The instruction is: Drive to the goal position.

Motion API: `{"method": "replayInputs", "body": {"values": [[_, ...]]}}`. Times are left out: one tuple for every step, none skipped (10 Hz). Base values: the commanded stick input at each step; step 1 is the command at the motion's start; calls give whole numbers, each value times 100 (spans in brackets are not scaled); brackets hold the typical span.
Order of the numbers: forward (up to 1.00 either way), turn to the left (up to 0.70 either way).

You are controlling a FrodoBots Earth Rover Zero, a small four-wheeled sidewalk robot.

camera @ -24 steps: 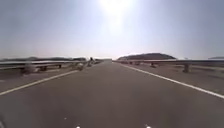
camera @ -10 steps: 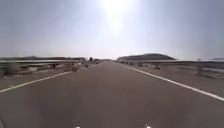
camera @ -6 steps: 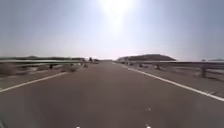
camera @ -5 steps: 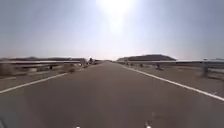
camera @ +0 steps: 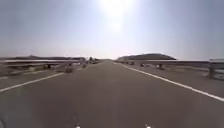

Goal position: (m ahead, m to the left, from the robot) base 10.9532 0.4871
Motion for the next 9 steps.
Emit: {"method": "replayInputs", "body": {"values": [[70, 0], [70, 0], [70, 0], [70, 0], [70, 0], [70, 0], [70, 0], [70, 0], [70, 0]]}}
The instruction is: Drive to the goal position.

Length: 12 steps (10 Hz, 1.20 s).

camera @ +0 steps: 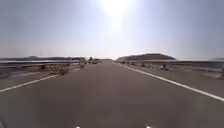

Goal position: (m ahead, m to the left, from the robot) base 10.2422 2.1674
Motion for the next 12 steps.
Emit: {"method": "replayInputs", "body": {"values": [[70, 26], [70, 35], [70, 35], [70, 4], [70, 0], [70, 0], [70, 0], [70, 0], [70, 0], [70, 0], [70, 0], [70, 0]]}}
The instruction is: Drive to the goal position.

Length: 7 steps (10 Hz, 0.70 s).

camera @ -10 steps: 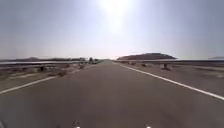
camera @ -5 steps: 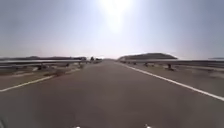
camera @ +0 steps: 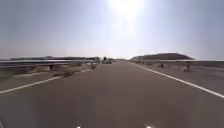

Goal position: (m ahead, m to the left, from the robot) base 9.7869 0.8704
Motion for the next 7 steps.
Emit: {"method": "replayInputs", "body": {"values": [[70, 0], [70, 0], [70, 0], [70, 0], [70, -4], [70, -34], [70, -28]]}}
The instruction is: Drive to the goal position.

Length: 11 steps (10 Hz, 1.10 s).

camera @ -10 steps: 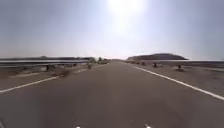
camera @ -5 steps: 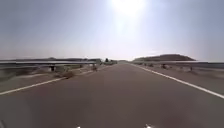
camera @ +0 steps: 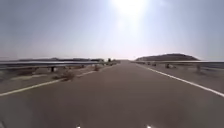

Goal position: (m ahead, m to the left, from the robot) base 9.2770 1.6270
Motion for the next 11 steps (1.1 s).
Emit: {"method": "replayInputs", "body": {"values": [[70, 0], [70, 0], [70, 0], [70, 0], [70, 0], [70, 0], [70, 0], [70, 0], [70, 0], [70, 0], [70, 0]]}}
